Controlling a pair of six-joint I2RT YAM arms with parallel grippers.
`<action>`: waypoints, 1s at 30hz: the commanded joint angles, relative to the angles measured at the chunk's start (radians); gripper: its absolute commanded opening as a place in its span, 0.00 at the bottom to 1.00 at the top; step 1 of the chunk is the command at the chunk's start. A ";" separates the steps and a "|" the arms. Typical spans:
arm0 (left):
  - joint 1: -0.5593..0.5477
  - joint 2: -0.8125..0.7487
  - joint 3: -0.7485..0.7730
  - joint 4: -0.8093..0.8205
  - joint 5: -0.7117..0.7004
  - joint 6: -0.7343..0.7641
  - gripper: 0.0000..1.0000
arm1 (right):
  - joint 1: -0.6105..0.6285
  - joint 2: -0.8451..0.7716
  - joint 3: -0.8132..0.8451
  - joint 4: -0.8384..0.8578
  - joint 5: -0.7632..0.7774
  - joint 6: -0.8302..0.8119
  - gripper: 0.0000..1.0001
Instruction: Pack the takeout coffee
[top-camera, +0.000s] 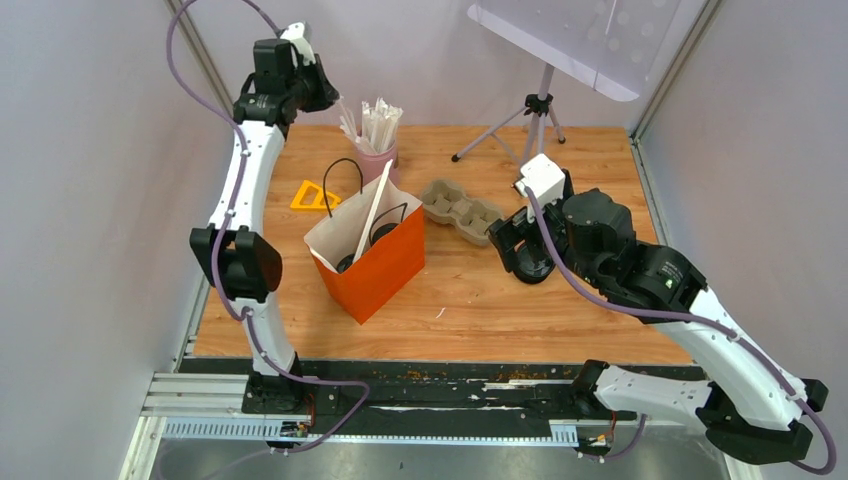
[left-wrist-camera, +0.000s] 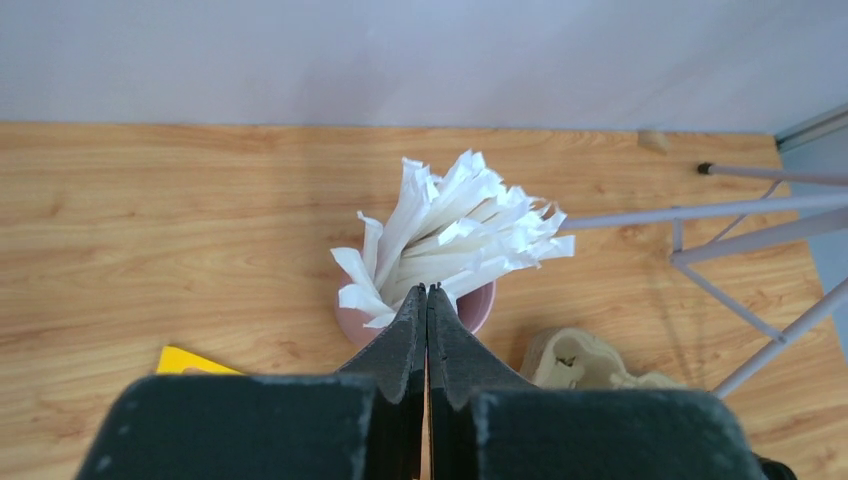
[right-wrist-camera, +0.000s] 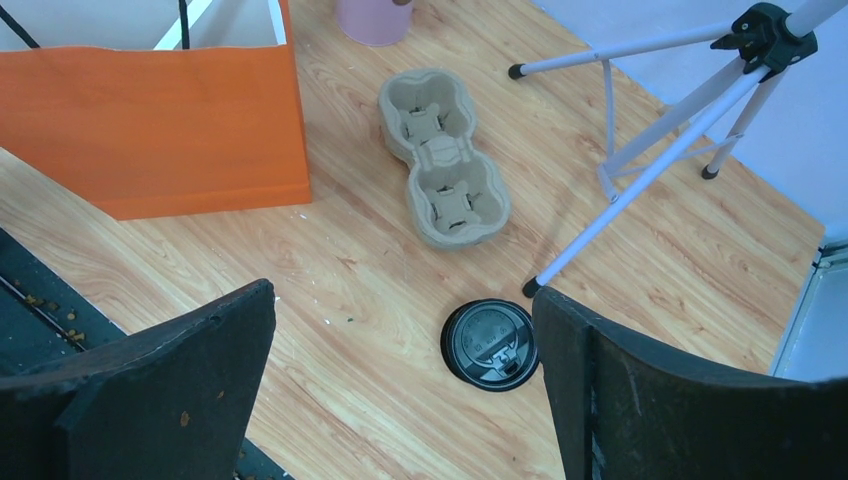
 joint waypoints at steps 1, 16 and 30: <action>-0.005 -0.129 0.105 -0.058 -0.034 -0.020 0.00 | -0.002 0.014 0.010 0.081 -0.011 0.020 1.00; -0.004 -0.524 0.053 -0.272 -0.090 -0.074 0.00 | -0.002 0.085 0.097 0.102 -0.106 0.063 1.00; -0.003 -0.810 0.108 -0.604 0.104 -0.086 0.00 | -0.002 0.081 0.121 0.080 -0.078 0.083 1.00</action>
